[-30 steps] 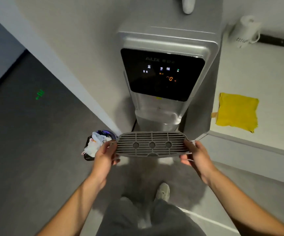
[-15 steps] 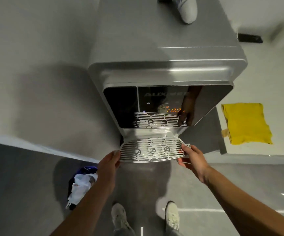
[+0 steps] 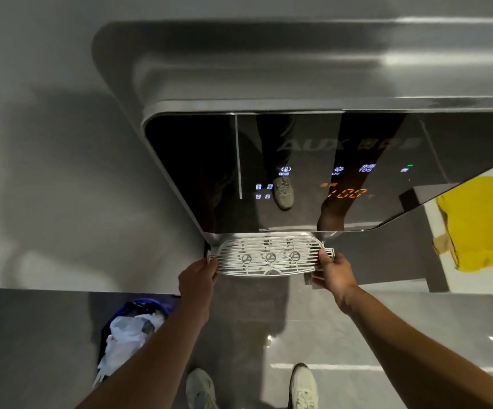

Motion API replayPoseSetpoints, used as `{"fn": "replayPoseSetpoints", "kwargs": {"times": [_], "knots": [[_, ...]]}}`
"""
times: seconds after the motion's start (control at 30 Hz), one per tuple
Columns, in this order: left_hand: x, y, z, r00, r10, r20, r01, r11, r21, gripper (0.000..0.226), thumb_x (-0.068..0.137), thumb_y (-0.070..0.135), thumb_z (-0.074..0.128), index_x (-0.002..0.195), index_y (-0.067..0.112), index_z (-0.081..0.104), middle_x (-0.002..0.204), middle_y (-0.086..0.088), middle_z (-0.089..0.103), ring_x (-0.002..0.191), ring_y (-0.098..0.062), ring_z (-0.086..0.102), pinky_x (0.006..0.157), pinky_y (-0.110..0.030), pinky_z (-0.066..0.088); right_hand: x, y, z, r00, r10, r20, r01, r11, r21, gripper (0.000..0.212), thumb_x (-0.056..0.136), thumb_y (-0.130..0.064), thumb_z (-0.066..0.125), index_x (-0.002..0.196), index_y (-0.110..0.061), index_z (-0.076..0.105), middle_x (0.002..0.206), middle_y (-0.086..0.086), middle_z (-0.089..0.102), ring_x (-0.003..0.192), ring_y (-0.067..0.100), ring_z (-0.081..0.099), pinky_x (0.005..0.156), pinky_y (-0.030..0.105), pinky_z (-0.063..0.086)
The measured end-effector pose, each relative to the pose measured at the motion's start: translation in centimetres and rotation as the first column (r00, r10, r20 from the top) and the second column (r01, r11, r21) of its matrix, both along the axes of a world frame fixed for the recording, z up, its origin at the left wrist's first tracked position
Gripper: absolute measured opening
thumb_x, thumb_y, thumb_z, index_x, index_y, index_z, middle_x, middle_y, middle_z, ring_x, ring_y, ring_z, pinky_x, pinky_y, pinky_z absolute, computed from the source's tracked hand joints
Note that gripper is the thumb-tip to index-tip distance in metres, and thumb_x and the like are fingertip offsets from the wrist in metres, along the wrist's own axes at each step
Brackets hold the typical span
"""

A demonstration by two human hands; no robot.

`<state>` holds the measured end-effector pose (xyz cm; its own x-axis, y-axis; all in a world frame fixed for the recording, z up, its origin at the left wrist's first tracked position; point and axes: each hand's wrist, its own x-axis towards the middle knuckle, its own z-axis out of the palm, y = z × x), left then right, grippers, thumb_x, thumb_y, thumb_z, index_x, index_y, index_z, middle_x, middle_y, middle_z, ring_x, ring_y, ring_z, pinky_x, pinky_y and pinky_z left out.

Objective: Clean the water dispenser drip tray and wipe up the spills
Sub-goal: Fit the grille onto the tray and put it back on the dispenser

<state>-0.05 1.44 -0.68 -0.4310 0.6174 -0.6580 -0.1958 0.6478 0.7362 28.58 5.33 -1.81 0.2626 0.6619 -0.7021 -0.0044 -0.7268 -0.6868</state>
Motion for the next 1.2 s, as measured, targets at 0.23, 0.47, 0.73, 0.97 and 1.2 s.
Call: {"fn": "replayPoseSetpoints", "kwargs": {"times": [0.23,0.47,0.73,0.97,1.2], "knots": [[0.4,1.7,-0.7,0.995,-0.038,-0.09,0.038,0.999,-0.008,0.018,0.095,0.029,0.069,0.085,0.014,0.075,0.081,-0.001,0.071,0.084,-0.023,0.065,0.095,-0.05,0.056,0.2,1.3,0.0,0.998,0.031,0.053,-0.031,1.0,0.0,0.026,0.109,-0.03,0.046,0.116,-0.007,0.056,0.122,0.032,0.066,0.113,0.05,0.065,0.097,0.06,0.055],[0.4,1.9,-1.2,0.996,-0.008,-0.088,0.011,1.0,0.025,0.016,0.098,0.023,0.066,0.096,0.01,0.075,0.082,0.001,0.069,0.085,-0.022,0.065,0.097,-0.05,0.055,0.0,1.5,0.1,0.992,0.096,0.081,-0.095,0.995,-0.016,0.024,0.109,-0.032,0.043,0.116,-0.011,0.055,0.121,0.021,0.069,0.108,0.041,0.069,0.091,0.054,0.059],[0.3,2.5,-0.8,0.984,-0.065,-0.166,0.066,0.998,0.001,0.016,0.099,0.025,0.065,0.084,0.025,0.07,0.086,-0.002,0.071,0.091,-0.025,0.067,0.098,-0.051,0.057,0.1,2.2,0.1,0.988,0.115,0.106,-0.114,0.993,-0.021,0.03,0.109,-0.034,0.044,0.119,-0.01,0.058,0.12,0.019,0.069,0.104,0.039,0.07,0.091,0.056,0.059],[0.8,2.0,2.2,0.961,-0.187,-0.202,0.177,0.982,-0.069,0.025,0.099,0.023,0.065,0.122,0.012,0.064,0.103,0.001,0.064,0.108,-0.028,0.064,0.103,-0.052,0.053,0.9,2.0,2.8,0.964,0.164,0.209,-0.152,0.986,-0.076,0.044,0.106,-0.043,0.047,0.128,-0.006,0.056,0.132,0.02,0.06,0.107,0.038,0.066,0.082,0.053,0.063],[1.8,-0.6,10.2,0.907,-0.37,-0.202,0.352,0.928,-0.118,0.009,0.094,0.022,0.068,0.099,0.025,0.061,0.105,-0.008,0.069,0.097,-0.028,0.065,0.093,-0.048,0.055,2.4,-3.4,14.3,0.728,0.539,0.423,-0.583,0.812,-0.032,0.003,0.094,-0.025,0.066,0.095,-0.026,0.068,0.099,0.005,0.074,0.095,0.026,0.068,0.077,0.026,0.047]]}}
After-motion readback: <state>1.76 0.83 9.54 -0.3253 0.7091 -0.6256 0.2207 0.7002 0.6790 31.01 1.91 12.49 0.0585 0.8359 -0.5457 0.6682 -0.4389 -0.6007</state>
